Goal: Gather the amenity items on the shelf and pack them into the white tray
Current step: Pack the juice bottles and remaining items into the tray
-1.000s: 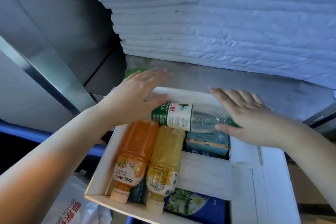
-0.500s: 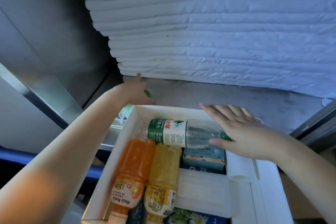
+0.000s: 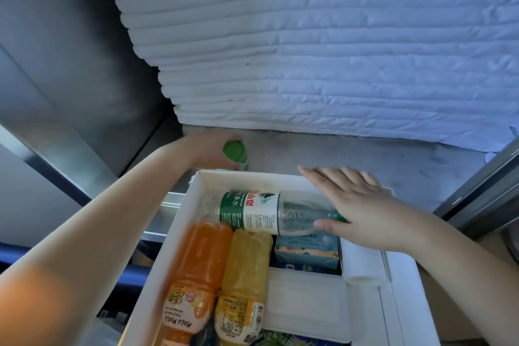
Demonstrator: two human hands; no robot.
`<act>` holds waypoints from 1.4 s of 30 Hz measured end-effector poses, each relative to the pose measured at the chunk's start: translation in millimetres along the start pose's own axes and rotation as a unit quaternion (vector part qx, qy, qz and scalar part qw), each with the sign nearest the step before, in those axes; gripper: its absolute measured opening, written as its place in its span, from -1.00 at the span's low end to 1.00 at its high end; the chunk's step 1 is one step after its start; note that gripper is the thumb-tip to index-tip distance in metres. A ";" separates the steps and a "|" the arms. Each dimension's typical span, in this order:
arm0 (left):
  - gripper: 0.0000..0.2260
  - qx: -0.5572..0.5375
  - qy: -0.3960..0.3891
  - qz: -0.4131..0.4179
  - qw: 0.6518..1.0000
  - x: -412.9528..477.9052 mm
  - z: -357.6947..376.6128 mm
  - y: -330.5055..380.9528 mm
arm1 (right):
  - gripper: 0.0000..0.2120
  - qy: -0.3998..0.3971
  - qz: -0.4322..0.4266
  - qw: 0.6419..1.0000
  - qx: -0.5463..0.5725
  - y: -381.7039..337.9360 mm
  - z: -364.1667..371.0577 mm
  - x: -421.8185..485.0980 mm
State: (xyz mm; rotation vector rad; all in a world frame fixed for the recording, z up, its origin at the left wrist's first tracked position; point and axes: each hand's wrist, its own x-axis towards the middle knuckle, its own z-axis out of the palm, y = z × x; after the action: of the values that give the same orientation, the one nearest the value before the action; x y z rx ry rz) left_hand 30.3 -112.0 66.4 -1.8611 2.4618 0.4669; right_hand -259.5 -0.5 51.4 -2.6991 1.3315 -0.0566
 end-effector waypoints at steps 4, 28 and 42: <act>-0.32 0.032 0.008 0.028 0.999 20.3 8.4 25.6 | -0.26 0.002 0.002 1.000 0.003 -0.6 -0.8 -0.4; -0.51 -0.018 -0.054 0.106 0.993 39.2 -15.1 13.2 | -0.26 0.016 -0.005 1.000 0.006 2.1 3.1 -0.1; -0.22 0.097 -0.116 0.124 0.981 27.5 4.6 34.0 | -0.26 0.024 -0.007 1.000 0.015 2.5 4.7 -0.7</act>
State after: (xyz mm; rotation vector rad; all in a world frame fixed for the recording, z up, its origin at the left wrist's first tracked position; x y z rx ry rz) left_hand -10.4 -128.4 64.2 -1.3545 2.4858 0.4053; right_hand -261.5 -1.0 46.5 -2.6995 1.3135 -0.1417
